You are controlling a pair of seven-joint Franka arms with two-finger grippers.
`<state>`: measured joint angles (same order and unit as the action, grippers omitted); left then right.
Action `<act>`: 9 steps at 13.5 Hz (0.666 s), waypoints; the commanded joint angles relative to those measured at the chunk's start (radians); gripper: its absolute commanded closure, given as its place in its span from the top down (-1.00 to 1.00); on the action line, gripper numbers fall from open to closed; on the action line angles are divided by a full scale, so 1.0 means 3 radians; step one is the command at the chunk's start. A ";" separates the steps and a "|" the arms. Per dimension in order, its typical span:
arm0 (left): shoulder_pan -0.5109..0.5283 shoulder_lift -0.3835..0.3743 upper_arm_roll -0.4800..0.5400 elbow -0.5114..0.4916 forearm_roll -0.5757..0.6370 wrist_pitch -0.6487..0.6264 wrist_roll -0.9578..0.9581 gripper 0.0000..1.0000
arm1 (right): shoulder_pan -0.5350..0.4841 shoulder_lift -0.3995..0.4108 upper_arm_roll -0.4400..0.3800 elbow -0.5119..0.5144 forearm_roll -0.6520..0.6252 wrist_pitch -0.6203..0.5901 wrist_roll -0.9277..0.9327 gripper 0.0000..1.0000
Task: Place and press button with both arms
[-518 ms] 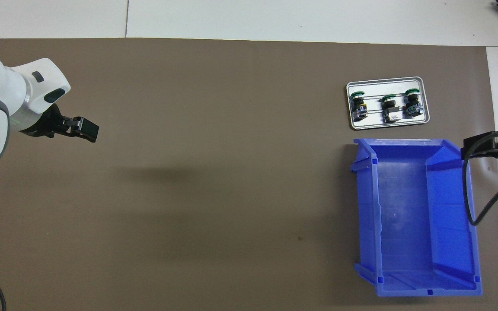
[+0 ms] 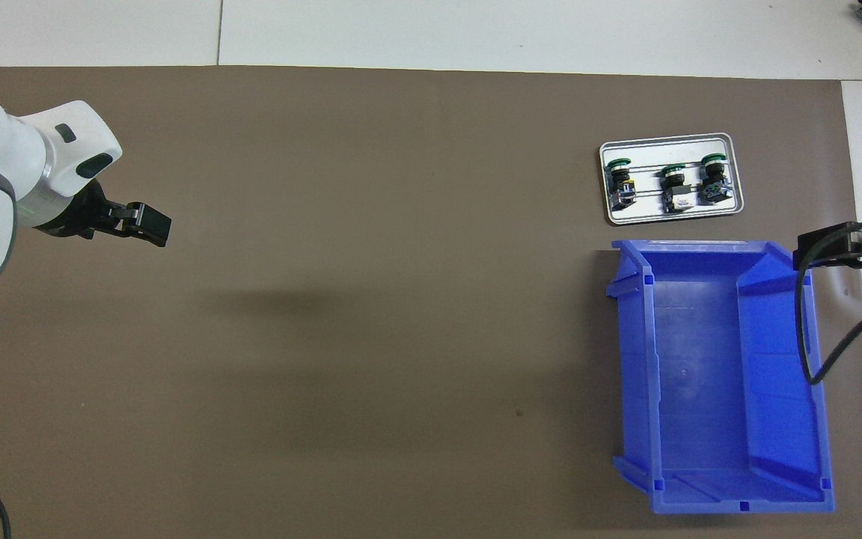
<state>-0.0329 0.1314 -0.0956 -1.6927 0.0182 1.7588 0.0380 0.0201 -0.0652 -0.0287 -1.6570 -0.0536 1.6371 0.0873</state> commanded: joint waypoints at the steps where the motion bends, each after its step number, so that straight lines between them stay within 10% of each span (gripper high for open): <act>1: 0.0018 -0.0116 -0.0003 -0.0141 -0.0025 0.0074 -0.0009 1.00 | -0.0046 0.0002 0.0019 -0.0331 0.0056 0.0621 0.0016 1.00; 9: 0.0018 -0.0116 -0.0003 -0.0141 -0.0025 0.0074 -0.0009 1.00 | -0.0098 0.1469 0.0019 0.0241 0.0056 0.1843 -0.0045 1.00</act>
<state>-0.0329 0.1314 -0.0956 -1.6927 0.0182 1.7588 0.0380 0.0003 0.2789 -0.0303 -1.6470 -0.0535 2.1244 0.0874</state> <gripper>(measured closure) 0.000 0.000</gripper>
